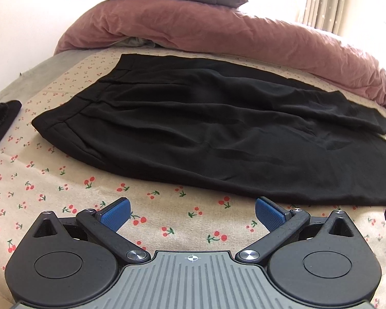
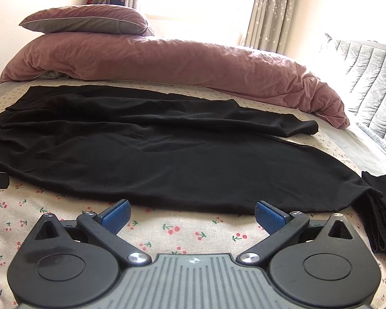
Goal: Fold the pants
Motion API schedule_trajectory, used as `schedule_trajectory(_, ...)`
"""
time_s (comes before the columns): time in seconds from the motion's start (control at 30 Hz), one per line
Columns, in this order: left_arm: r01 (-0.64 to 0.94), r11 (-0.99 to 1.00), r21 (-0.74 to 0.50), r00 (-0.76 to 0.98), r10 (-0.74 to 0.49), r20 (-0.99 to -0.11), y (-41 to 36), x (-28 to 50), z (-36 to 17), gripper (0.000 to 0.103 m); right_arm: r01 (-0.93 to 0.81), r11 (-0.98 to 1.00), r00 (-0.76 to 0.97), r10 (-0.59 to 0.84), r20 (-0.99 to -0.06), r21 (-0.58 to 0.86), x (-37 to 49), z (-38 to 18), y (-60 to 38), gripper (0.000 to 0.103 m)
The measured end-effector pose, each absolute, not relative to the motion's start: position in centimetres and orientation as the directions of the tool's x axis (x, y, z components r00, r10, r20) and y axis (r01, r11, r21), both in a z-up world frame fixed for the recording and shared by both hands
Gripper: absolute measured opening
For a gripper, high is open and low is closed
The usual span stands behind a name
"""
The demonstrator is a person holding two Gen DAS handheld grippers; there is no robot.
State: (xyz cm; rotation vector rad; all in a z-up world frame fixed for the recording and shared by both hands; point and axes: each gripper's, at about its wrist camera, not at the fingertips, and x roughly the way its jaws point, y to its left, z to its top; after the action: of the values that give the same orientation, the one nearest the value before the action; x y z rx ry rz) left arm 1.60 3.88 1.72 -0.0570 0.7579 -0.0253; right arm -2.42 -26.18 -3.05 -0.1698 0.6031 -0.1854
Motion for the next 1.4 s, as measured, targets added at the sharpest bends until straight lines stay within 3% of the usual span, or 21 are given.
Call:
schedule_trajectory(0.13, -0.077, 0.969, -0.235, 0.710, -0.112, -0.695, 9.5, 3.7, 2.5, 0.103, 0.157, 0.985, 0.830, -0.169, -0.531, -0.068, -1.8, -1.4, -30.0, 0.103)
schedule_trajectory(0.3, -0.281, 0.901, -0.330, 0.710, -0.036, -0.703, 16.8, 6.5, 2.5, 0.103, 0.342, 0.940, 0.783, -0.271, -0.560, 0.023, 0.3, 0.0, -37.5, 0.102)
schedule_trajectory(0.37, -0.334, 0.850, -0.407, 0.704, -0.062, -0.707, 19.6, 7.8, 2.2, 0.103, 0.454, 0.890, 0.722, -0.350, -0.597, 0.027, 1.2, -0.2, -41.2, 0.095)
schedule_trajectory(0.43, -0.387, 0.805, -0.449, 0.688, -0.072, -0.722, 21.7, 9.2, 1.8, 0.101, 0.570, 0.819, 0.654, -0.413, -0.634, 0.055, 1.7, -0.8, -45.2, 0.073)
schedule_trajectory(0.47, -0.414, 0.788, -0.456, 0.676, -0.070, -0.734, 22.4, 9.8, 1.7, 0.101, 0.625, 0.774, 0.622, -0.414, -0.665, 0.102, 1.7, -1.5, -47.4, 0.056)
schedule_trajectory(0.53, -0.466, 0.748, -0.472, 0.664, -0.057, -0.746, 23.2, 10.6, 1.7, 0.096, 0.693, 0.693, 0.583, -0.378, -0.720, 0.198, 1.5, -3.0, -50.5, 0.038)
schedule_trajectory(0.63, -0.459, 0.777, -0.431, 0.696, 0.013, -0.718, 22.5, 11.2, 2.1, 0.096, 0.739, 0.626, 0.557, -0.358, -0.749, 0.250, 1.2, -4.6, -52.5, 0.037)
schedule_trajectory(0.7, -0.471, 0.797, -0.377, 0.689, 0.065, -0.722, 22.2, 11.7, 1.2, 0.083, 0.735, 0.615, 0.575, -0.341, -0.744, 0.285, 1.1, -5.0, -53.3, 0.037)
schedule_trajectory(0.77, -0.515, 0.762, -0.393, 0.657, 0.056, -0.752, 23.2, 12.1, -0.5, 0.042, 0.724, 0.601, 0.606, -0.321, -0.728, 0.338, 1.5, -5.3, -54.7, 0.037)
schedule_trajectory(0.87, -0.521, 0.716, -0.465, 0.689, 0.030, -0.724, 24.5, 11.9, -1.3, 0.029, 0.709, 0.598, 0.637, -0.318, -0.702, 0.373, 1.9, -5.5, -56.3, 0.036)
schedule_trajectory(0.97, -0.493, 0.744, -0.451, 0.696, 0.026, -0.718, 24.1, 12.4, -1.4, 0.013, 0.696, 0.639, 0.642, -0.348, -0.684, 0.328, 2.9, -5.1, -56.2, 0.005)
schedule_trajectory(1.03, -0.484, 0.741, -0.464, 0.706, 0.018, -0.708, 24.2, 12.5, -1.1, 0.003, 0.660, 0.681, 0.689, -0.379, -0.618, 0.318, 2.8, -3.7, -55.5, 0.005)
schedule_trajectory(1.17, -0.463, 0.735, -0.495, 0.755, 0.035, -0.654, 25.1, 10.9, 1.4, 0.001, 0.565, 0.781, 0.786, -0.411, -0.461, 0.266, 1.0, 0.0, -52.2, 0.005)
schedule_trajectory(1.33, -0.471, 0.729, -0.497, 0.750, 0.034, -0.661, 26.2, 8.3, 1.6, 0.002, 0.589, 0.803, 0.712, -0.464, -0.527, 0.089, 0.5, -0.4, -50.0, 0.004)
schedule_trajectory(1.4, -0.473, 0.722, -0.505, 0.749, 0.027, -0.662, 26.5, 7.9, 1.6, 0.002, 0.612, 0.790, 0.688, -0.514, -0.512, 0.031, 0.2, -0.3, -50.1, 0.004)
